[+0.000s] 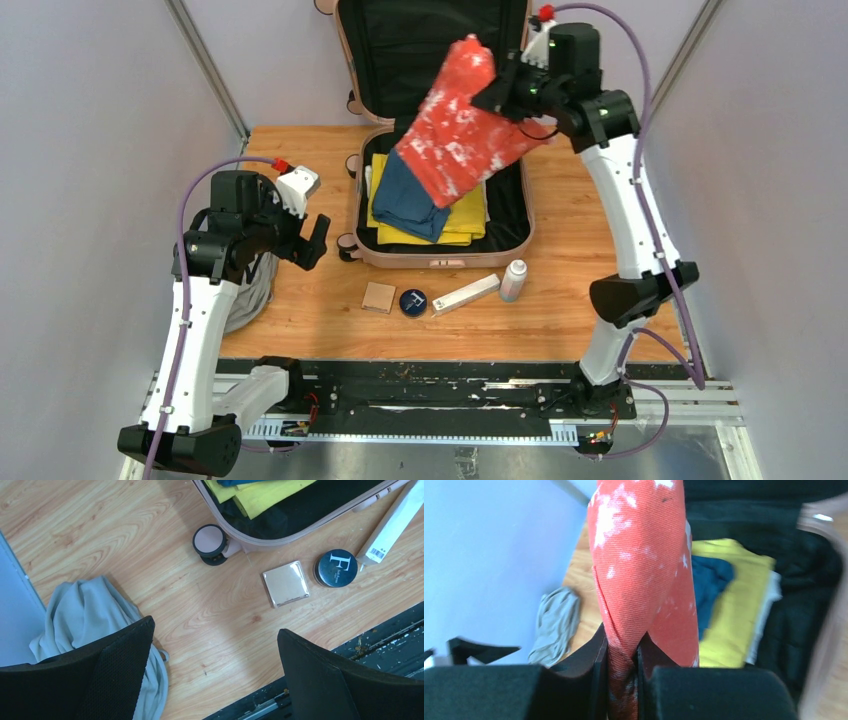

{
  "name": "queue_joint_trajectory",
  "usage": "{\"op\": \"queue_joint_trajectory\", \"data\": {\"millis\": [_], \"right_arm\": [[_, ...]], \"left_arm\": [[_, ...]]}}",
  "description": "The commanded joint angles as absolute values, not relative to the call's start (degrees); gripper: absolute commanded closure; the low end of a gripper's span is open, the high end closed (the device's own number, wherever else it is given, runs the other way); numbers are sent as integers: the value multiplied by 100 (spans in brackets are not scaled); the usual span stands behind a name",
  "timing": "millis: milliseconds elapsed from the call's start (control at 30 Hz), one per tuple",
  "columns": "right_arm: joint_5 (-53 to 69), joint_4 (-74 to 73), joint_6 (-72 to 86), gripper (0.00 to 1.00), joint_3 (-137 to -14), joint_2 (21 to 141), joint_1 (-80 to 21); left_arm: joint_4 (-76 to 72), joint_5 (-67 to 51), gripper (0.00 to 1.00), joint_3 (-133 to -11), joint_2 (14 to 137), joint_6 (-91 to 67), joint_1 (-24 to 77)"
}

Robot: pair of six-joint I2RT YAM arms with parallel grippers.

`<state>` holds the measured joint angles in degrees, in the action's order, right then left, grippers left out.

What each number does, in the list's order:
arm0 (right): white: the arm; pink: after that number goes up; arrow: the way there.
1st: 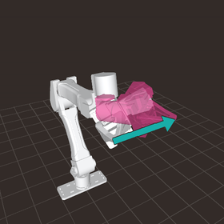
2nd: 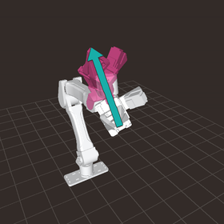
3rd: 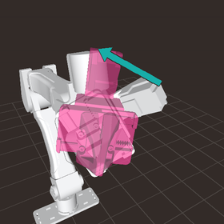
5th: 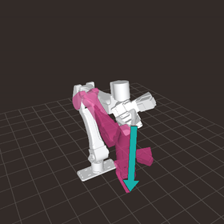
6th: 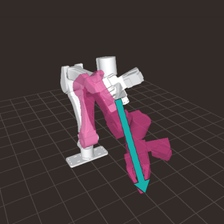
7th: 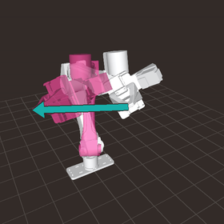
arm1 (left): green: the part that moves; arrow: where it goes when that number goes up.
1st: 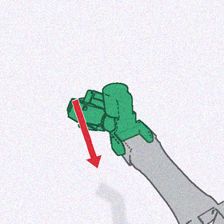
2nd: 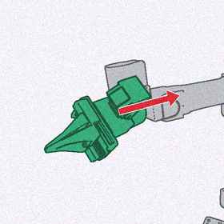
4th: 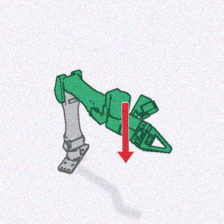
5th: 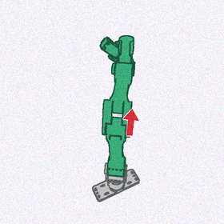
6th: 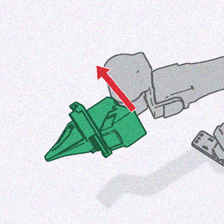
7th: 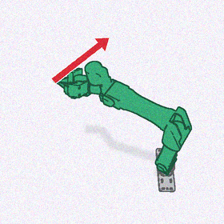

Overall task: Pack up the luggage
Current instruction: Place the clothes in the luggage.

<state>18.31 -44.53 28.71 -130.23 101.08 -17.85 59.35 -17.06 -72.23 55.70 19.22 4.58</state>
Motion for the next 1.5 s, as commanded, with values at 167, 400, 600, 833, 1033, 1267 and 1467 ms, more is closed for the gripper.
{"op": "queue_joint_trajectory", "data": {"millis": [167,400,600,833,1033,1267,1467], "right_arm": [[3057,-3177,3427,100,-14211,11336,-2962],[3551,-1956,4308,100,-13029,12222,-2334],[2543,-1933,4534,100,-11110,12279,-1761],[1571,-1851,5359,100,-9512,11604,-1732],[1009,-1723,5832,100,-9110,11318,-2119],[598,-2101,5918,92,-9132,11226,-2429],[532,-2998,5462,55,-9503,11436,-2337]], "left_arm": [[5950,-1304,0,-7339,5429,1790,419],[5942,-1145,0,-7198,5364,1888,413],[5917,-1165,0,-7060,5401,1958,415],[5758,-1264,0,-6996,5575,1943,415],[5652,-1365,0,-6884,5592,1929,421],[5651,-1329,0,-6879,5551,2016,416],[5659,-1339,0,-6900,5550,1988,422]]}}
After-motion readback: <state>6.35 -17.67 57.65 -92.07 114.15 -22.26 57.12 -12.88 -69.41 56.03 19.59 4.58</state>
